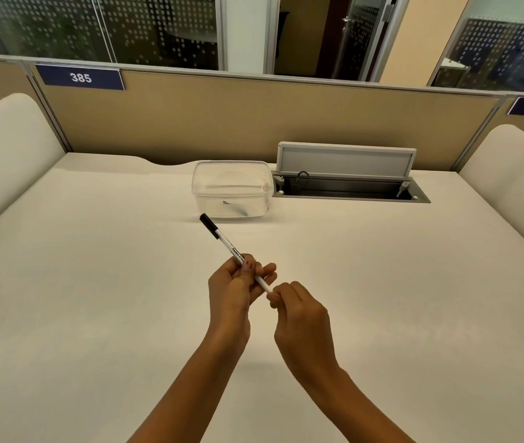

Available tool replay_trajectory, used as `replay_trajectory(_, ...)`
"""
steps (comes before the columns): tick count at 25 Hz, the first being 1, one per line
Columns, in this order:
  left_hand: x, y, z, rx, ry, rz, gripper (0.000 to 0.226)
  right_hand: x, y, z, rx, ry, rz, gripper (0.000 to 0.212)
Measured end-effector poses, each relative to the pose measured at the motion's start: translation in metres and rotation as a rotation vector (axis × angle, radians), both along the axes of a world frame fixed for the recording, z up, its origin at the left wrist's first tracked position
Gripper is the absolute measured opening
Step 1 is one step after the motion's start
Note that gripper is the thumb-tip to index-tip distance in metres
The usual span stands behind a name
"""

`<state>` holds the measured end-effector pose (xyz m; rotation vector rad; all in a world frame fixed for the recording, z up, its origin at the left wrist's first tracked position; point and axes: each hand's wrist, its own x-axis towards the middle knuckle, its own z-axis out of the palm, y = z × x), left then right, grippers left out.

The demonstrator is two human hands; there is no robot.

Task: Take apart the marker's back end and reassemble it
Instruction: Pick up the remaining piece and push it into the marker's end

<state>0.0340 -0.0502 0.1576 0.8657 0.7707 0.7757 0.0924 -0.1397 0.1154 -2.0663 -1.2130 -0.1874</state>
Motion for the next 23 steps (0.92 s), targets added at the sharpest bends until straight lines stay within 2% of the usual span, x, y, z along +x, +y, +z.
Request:
replay_trajectory(2, -0.002, 0.000, -0.001, 0.063, 0.009, -0.047, 0.025, -0.005, 0.004, 0.010, 0.011, 0.396, -0.019, 0.029)
replay_trajectory(3, -0.003, 0.001, -0.001, 0.081, -0.001, -0.087, 0.026, -0.003, 0.004, 0.018, 0.003, 0.722, -0.016, 0.032)
replay_trajectory(5, -0.006, 0.006, -0.001, 0.080, -0.034, -0.170, 0.030, 0.004, 0.002, 0.029, 0.050, 1.505, 0.061, 0.033)
replay_trajectory(6, -0.007, 0.008, -0.002, 0.070, -0.049, -0.198, 0.031, 0.009, 0.000, 0.033, 0.073, 1.777, 0.103, 0.033)
replay_trajectory(7, -0.008, 0.009, -0.002, 0.060, -0.057, -0.207, 0.032, 0.012, -0.002, 0.035, 0.067, 1.878, 0.150, 0.033)
replay_trajectory(8, -0.008, 0.008, -0.003, 0.049, -0.056, -0.198, 0.031, 0.015, -0.004, 0.035, 0.019, 1.817, 0.170, 0.035)
replay_trajectory(9, -0.008, 0.007, -0.004, 0.038, -0.051, -0.176, 0.031, 0.014, -0.006, 0.034, -0.056, 1.587, 0.169, 0.037)
replay_trajectory(11, -0.008, 0.004, -0.004, 0.010, -0.043, -0.115, 0.028, 0.005, -0.007, 0.031, -0.157, 0.916, 0.071, 0.033)
replay_trajectory(12, -0.007, 0.004, -0.004, 0.001, -0.042, -0.084, 0.026, 0.001, -0.006, 0.026, -0.122, 0.635, 0.022, 0.030)
replay_trajectory(13, -0.006, 0.004, -0.004, 0.003, -0.039, -0.055, 0.025, -0.002, -0.005, 0.022, -0.098, 0.434, 0.011, 0.030)
replay_trajectory(15, -0.002, 0.004, -0.003, 0.031, -0.019, -0.018, 0.024, -0.008, -0.003, 0.011, -0.091, 0.213, 0.022, 0.037)
replay_trajectory(16, -0.001, 0.002, -0.003, 0.043, -0.013, -0.012, 0.024, -0.008, -0.002, 0.008, -0.103, 0.185, 0.016, 0.036)
replay_trajectory(17, -0.001, 0.001, -0.003, 0.048, -0.012, -0.015, 0.024, -0.008, -0.001, 0.009, -0.116, 0.232, 0.000, 0.032)
replay_trajectory(18, -0.001, -0.001, -0.004, 0.047, -0.014, -0.027, 0.025, -0.007, 0.001, 0.013, -0.131, 0.365, -0.021, 0.030)
replay_trajectory(19, -0.002, -0.001, -0.006, 0.043, -0.020, -0.050, 0.026, -0.005, 0.002, 0.020, -0.142, 0.610, -0.029, 0.033)
replay_trajectory(22, -0.009, 0.005, -0.007, 0.045, -0.107, -0.188, 0.030, 0.009, -0.002, 0.036, -0.023, 1.738, 0.115, 0.040)
replay_trajectory(23, -0.011, 0.007, -0.006, 0.047, -0.145, -0.236, 0.030, 0.012, -0.005, 0.036, 0.049, 1.978, 0.178, 0.039)
